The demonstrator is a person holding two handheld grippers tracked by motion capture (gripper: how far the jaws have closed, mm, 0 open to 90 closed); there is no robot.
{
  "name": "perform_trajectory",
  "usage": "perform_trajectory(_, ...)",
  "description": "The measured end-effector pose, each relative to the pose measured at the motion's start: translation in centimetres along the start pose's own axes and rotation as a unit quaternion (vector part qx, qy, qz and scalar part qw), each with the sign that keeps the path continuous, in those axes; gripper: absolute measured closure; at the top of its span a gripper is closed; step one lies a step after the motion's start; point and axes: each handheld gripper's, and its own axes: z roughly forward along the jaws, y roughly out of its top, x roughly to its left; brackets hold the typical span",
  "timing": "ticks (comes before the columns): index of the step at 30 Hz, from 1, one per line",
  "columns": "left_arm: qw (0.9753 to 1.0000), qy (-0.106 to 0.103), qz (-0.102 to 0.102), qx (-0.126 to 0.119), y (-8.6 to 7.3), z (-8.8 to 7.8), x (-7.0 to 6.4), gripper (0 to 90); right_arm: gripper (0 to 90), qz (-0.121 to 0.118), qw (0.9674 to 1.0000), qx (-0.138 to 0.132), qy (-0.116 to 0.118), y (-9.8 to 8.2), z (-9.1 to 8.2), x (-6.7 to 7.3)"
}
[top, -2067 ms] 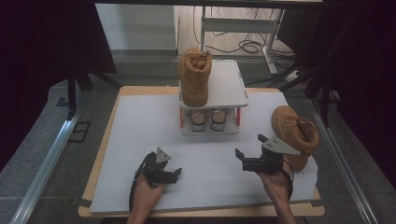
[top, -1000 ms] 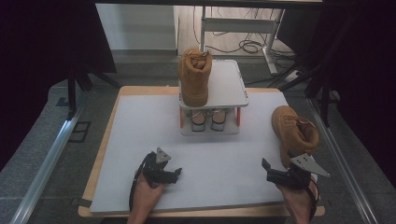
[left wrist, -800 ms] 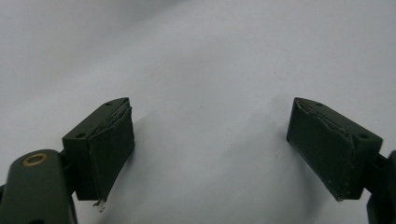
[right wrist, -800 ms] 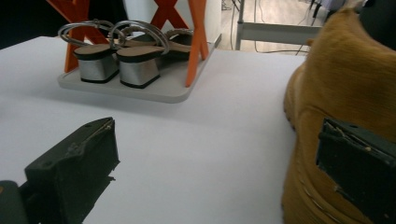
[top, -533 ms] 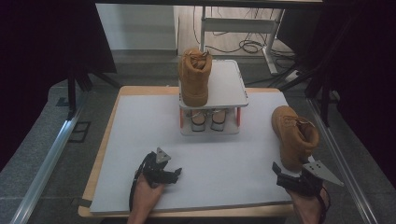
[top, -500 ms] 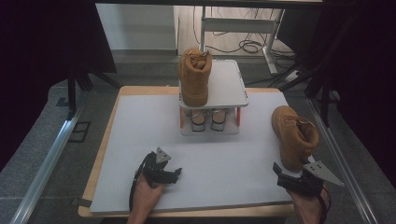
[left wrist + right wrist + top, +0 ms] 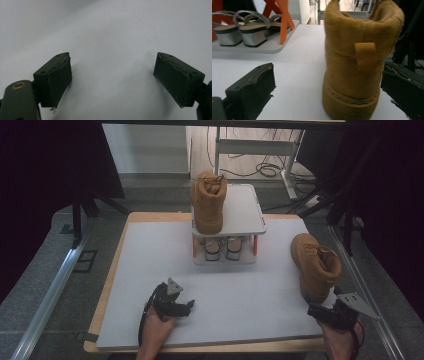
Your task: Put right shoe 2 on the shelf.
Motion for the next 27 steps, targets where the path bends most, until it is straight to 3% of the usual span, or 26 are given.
perform_trajectory(10, 1.0000, 0.000, 0.000, 0.000, 0.0, 0.0, 0.0, 14.6, 0.0, 0.012, 0.9997, -0.010, -0.017, 0.7, 1.5, -1.1)
perform_trajectory(17, 1.0000, 0.000, 0.000, 0.000, 0.0, 0.0, 0.0, 14.7, 0.0, 0.006, 0.9994, -0.020, -0.028, 1.3, 2.9, -1.4)
perform_trajectory(21, 1.0000, 0.000, 0.000, 0.000, 0.0, 0.0, 0.0, 14.7, 0.0, -0.008, 0.9985, -0.020, -0.051, 1.2, 3.2, -1.4)
perform_trajectory(27, 1.0000, 0.000, 0.000, 0.000, 0.0, 0.0, 0.0, 14.7, 0.0, -0.013, 0.9982, -0.019, -0.056, 1.1, 3.1, -1.3)
